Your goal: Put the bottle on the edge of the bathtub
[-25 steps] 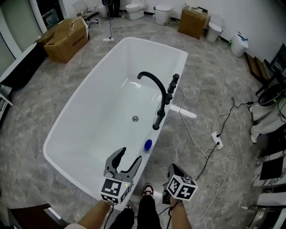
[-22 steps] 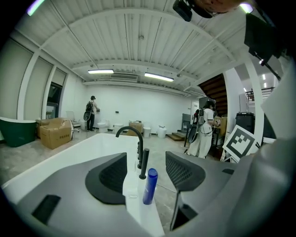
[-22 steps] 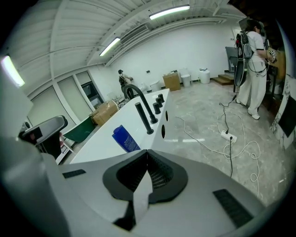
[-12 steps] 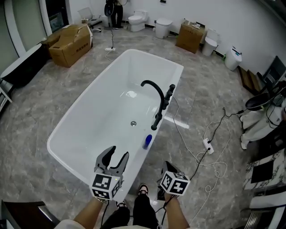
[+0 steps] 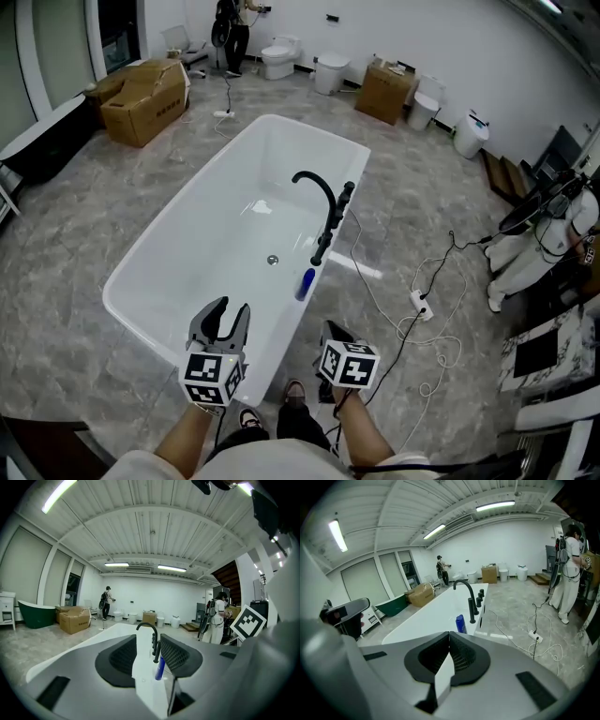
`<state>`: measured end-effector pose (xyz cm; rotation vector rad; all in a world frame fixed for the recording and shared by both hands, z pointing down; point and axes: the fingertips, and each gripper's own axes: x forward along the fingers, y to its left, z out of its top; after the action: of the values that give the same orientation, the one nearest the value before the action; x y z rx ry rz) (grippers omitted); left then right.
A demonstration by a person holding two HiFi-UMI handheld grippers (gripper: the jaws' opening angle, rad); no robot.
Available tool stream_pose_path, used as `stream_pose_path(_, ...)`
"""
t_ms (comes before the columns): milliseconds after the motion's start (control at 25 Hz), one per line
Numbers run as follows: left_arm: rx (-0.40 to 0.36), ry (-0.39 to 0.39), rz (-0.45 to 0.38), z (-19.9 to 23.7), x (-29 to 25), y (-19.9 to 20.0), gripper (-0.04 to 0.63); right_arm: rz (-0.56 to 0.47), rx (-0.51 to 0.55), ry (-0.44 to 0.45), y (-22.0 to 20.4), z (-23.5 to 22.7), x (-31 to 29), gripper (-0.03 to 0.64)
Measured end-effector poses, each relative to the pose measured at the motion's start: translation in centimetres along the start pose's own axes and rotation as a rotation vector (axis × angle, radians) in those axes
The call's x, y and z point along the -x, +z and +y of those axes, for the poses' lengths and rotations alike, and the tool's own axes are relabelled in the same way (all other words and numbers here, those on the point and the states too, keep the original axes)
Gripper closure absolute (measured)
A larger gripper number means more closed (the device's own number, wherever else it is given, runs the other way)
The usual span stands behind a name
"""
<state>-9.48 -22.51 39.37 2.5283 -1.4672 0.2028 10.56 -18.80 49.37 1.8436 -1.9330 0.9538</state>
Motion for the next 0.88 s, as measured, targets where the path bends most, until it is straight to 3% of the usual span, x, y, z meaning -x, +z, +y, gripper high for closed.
stream_pose_path(440, -0.003, 0.032, -0.006, 0.8, 4.1, -0.6, 0.526, -0.046, 0.050, 0.016, -0.1, 3.4, 2.5, 0.591)
stream_pose_path(880, 0.018, -0.021, 0.048, 0.1, 5.3, -2.1, 0.577, -0.028, 0.055, 0.019, -2.6, 4.2, 4.3, 0.591)
